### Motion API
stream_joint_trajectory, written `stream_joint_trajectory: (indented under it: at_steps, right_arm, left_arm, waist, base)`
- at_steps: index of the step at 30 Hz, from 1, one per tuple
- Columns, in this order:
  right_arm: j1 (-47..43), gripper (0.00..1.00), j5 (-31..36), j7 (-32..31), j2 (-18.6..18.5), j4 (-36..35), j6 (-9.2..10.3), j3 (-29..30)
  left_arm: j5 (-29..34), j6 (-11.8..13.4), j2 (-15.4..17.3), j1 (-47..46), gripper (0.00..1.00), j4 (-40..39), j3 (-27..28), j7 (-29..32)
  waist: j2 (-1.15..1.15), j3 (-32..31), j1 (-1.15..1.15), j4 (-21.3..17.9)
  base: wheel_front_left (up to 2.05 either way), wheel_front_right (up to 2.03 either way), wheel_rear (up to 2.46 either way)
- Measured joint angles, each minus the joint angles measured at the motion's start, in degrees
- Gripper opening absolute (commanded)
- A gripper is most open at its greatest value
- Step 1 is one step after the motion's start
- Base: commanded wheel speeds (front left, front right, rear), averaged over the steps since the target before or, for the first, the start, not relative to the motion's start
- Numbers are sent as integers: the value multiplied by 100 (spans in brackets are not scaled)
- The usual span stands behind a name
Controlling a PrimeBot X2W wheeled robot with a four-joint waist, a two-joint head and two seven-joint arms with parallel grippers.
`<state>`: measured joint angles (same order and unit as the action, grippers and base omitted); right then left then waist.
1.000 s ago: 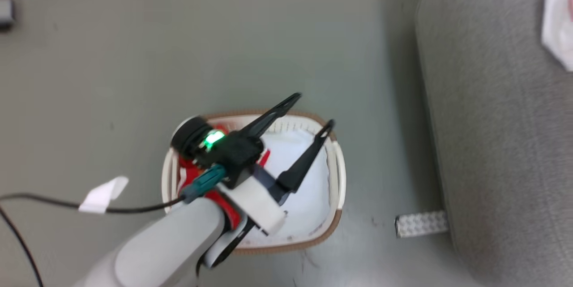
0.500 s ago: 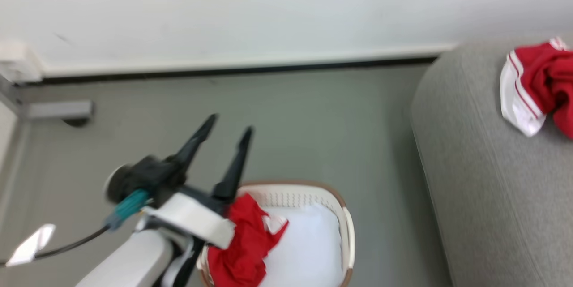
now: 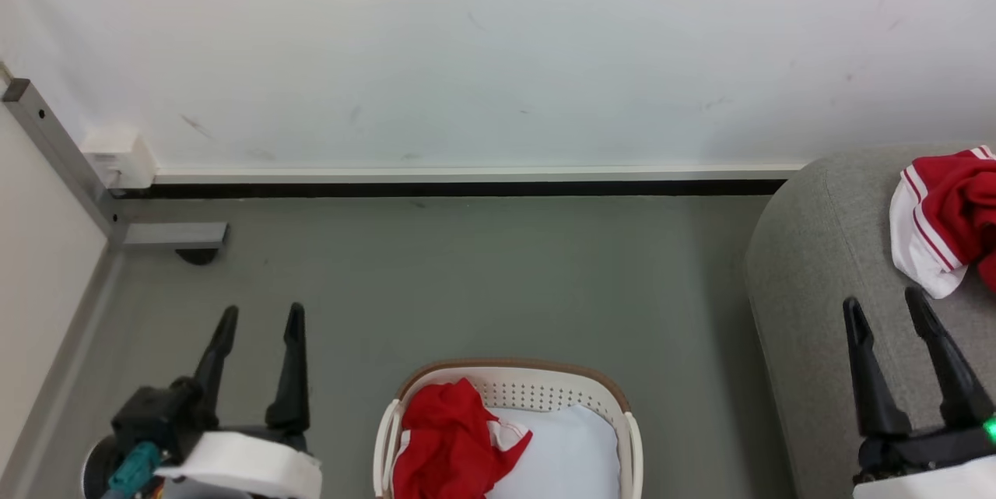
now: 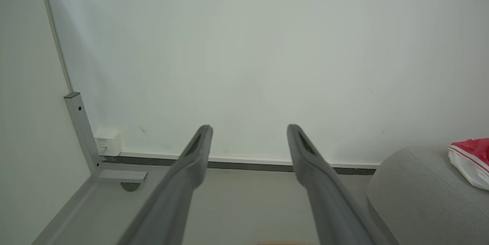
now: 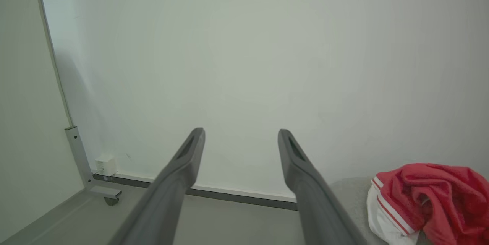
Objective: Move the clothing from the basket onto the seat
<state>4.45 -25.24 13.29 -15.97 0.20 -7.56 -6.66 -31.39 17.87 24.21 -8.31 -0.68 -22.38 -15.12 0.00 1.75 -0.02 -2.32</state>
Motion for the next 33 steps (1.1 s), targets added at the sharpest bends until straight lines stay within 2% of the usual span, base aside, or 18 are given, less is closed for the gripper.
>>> stream_joint_trajectory:
  at_steps: [2, 5, 9, 15, 22, 33]
  right_arm:
    - [-270, 100, -9, 99, 434, 0, 1, 204]
    - [-599, 100, 132, 154, 706, 13, 2, 366]
    - [-691, 100, 371, 172, 879, 29, 2, 369]
    - [-661, 100, 497, 175, 894, 0, 2, 332]
    - [-585, 100, 528, 176, 925, -14, 2, 328]
    - [-301, 100, 536, 177, 938, -35, 2, 210]
  left_arm:
    - [298, -88, -197, 219, 100, 76, 135, 0]
    - [654, -260, -519, 481, 100, 90, 356, 0]
    - [972, -555, -827, 685, 100, 144, 649, -1]
    - [1296, -960, -1155, 708, 100, 243, 1038, 0]
    - [1561, -1311, -1427, 707, 100, 363, 1382, 0]
    - [1782, -1750, -1691, 442, 100, 726, 1489, -1]
  waist:
    - [0, -28, 0, 28]
    - [0, -69, 0, 80]
    - [0, -66, 1, 101]
    - [0, -65, 1, 157]
    - [0, -30, 2, 161]
    - [0, 311, 2, -4]
  base:
    - [0, 0, 0]
    - [0, 0, 0]
    - [0, 0, 0]
    - [0, 0, 0]
    - [0, 0, 0]
    - [0, 0, 0]
